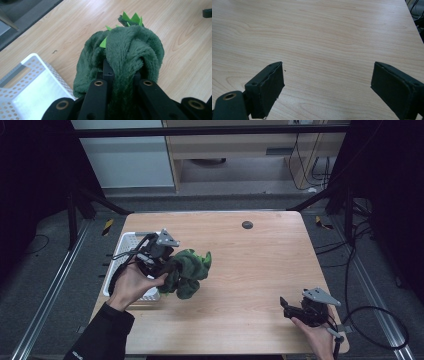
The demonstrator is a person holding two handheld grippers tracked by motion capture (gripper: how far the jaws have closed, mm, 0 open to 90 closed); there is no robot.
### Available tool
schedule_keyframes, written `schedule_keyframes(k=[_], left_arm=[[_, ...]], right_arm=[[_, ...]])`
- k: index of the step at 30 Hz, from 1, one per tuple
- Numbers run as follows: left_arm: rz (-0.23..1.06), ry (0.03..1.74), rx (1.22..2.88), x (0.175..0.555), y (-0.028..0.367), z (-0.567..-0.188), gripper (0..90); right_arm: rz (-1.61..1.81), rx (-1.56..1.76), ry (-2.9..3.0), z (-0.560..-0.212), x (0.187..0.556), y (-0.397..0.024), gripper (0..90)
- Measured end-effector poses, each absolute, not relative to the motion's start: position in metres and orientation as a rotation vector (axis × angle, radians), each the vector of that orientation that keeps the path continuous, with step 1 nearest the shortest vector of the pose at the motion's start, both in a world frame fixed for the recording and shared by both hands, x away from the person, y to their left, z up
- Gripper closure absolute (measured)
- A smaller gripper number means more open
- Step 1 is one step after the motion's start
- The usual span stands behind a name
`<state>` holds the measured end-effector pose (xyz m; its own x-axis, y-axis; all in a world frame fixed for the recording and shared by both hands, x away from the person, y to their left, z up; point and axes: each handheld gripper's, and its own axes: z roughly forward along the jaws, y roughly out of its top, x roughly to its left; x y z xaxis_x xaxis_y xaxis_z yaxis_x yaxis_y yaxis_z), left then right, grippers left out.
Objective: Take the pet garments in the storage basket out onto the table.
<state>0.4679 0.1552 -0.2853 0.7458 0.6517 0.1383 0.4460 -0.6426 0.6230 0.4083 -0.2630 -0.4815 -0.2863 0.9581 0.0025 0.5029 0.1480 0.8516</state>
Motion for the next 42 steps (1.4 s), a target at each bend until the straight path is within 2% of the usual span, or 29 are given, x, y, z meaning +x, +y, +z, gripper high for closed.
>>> schedule_keyframes(k=[28, 42], left_arm=[[0.386, 0.755, 2.43, 0.482, 0.109, -0.319, 82.3], [0.333, 0.749, 2.473, 0.49, 0.091, -0.348, 82.3]], right_arm=[[1.045, 1.386, 1.858, -0.481, 0.408, -0.264, 10.7], [1.045, 1.386, 1.854, -0.481, 0.408, -0.264, 10.4]])
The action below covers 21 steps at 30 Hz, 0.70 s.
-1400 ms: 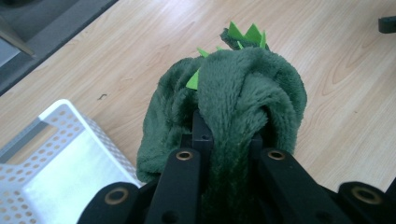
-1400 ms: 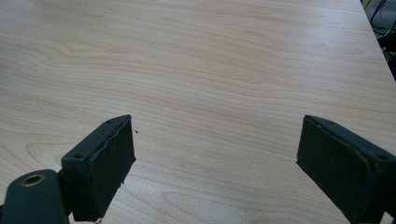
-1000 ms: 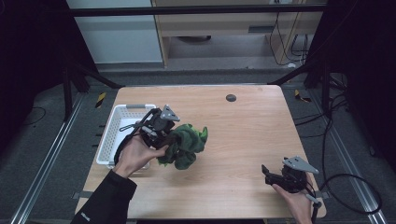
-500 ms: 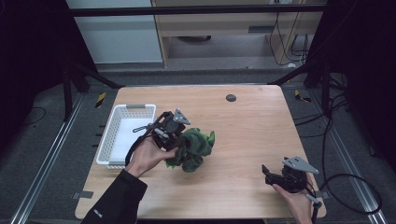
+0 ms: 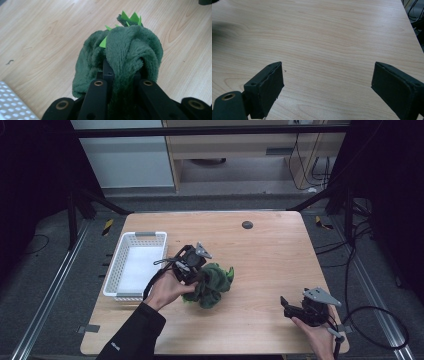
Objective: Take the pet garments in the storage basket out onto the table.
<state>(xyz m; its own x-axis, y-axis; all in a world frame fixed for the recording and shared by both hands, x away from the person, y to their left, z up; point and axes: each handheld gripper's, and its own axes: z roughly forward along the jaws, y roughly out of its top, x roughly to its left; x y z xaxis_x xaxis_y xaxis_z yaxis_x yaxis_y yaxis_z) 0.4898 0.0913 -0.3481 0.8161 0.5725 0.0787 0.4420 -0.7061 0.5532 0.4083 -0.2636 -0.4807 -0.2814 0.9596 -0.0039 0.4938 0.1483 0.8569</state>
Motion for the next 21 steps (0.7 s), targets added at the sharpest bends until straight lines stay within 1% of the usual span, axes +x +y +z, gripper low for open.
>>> schedule_keyframes(k=[15, 21], left_arm=[[0.276, 0.731, 2.52, 0.492, 0.073, -0.382, 81.5], [0.253, 0.735, 2.526, 0.495, 0.068, -0.392, 77.8]], right_arm=[[1.041, 1.381, 1.852, -0.481, 0.409, -0.264, 10.4], [1.041, 1.383, 1.853, -0.481, 0.409, -0.264, 10.4]])
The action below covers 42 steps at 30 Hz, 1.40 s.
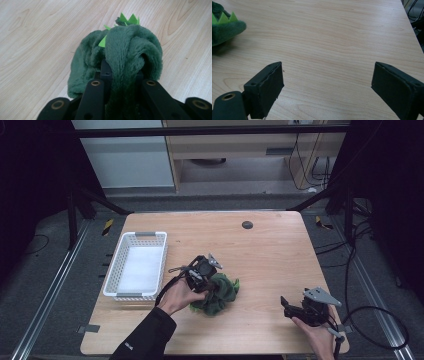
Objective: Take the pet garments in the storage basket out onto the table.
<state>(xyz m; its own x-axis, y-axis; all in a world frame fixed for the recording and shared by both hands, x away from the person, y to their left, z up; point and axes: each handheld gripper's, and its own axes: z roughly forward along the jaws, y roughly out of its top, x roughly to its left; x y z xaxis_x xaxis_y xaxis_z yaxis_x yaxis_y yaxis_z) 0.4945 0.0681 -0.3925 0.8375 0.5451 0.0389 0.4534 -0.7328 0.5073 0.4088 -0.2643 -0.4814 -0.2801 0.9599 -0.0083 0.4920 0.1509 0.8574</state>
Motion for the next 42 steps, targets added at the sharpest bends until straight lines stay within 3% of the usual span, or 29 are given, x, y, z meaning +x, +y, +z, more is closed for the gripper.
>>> schedule_keyframes(k=[22, 42], left_arm=[[0.256, 0.705, 2.506, 0.486, 0.078, -0.396, 36.4], [0.326, 0.762, 2.314, 0.459, 0.121, -0.378, 23.8]], right_arm=[[1.042, 1.388, 1.858, -0.482, 0.409, -0.264, 10.2], [1.044, 1.393, 1.851, -0.482, 0.409, -0.264, 9.3]])
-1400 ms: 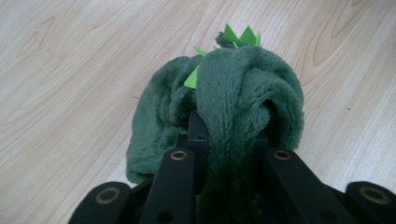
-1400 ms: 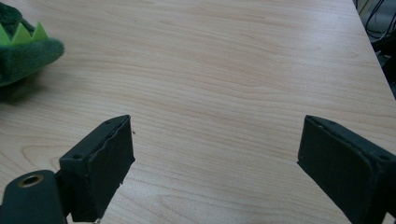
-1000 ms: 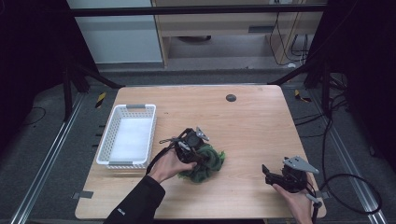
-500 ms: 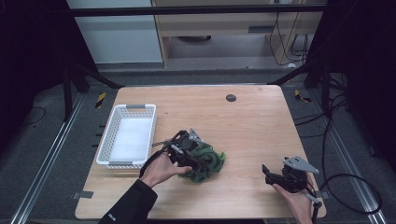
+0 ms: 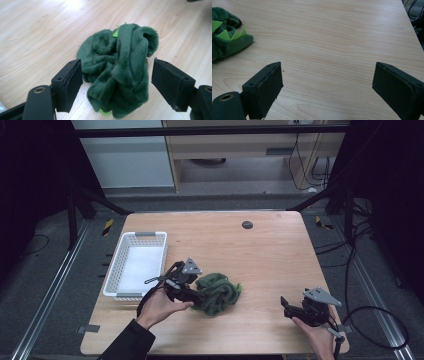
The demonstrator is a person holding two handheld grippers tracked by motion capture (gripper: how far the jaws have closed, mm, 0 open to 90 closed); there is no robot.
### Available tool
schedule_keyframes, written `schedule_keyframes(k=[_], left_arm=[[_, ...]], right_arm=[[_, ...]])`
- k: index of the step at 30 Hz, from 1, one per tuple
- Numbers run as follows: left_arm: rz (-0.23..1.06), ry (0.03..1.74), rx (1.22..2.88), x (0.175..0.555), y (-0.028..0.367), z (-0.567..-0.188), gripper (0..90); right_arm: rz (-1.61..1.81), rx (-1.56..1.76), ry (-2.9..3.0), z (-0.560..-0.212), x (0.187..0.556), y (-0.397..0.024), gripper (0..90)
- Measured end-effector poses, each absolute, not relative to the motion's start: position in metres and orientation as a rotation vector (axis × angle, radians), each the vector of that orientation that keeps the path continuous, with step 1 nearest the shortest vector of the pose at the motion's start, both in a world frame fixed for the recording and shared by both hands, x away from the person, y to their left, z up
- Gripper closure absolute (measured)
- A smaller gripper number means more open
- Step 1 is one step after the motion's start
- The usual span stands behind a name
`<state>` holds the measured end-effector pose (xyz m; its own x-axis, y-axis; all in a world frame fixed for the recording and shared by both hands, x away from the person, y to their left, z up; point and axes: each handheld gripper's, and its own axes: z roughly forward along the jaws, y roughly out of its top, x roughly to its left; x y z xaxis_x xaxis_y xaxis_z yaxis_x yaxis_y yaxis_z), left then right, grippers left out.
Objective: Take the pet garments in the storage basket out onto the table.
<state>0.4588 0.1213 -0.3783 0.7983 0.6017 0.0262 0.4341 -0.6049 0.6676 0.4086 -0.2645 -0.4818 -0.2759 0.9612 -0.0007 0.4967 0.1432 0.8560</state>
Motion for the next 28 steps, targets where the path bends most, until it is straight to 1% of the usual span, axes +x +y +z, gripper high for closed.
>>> schedule_keyframes(k=[10, 13, 21, 23, 28], left_arm=[[0.4, 0.835, 2.182, 0.444, 0.15, -0.389, 22.6], [0.424, 0.874, 2.095, 0.436, 0.166, -0.394, 23.1], [0.461, 0.938, 2.004, 0.424, 0.192, -0.408, 26.0], [0.476, 0.956, 1.98, 0.421, 0.197, -0.412, 28.0], [0.479, 0.994, 1.926, 0.417, 0.208, -0.418, 30.3]], right_arm=[[1.045, 1.393, 1.849, -0.482, 0.409, -0.264, 8.9], [1.047, 1.395, 1.849, -0.482, 0.408, -0.264, 8.8], [1.048, 1.398, 1.851, -0.482, 0.408, -0.264, 8.7], [1.045, 1.393, 1.851, -0.483, 0.408, -0.264, 8.7], [1.043, 1.391, 1.853, -0.483, 0.408, -0.263, 8.6]])
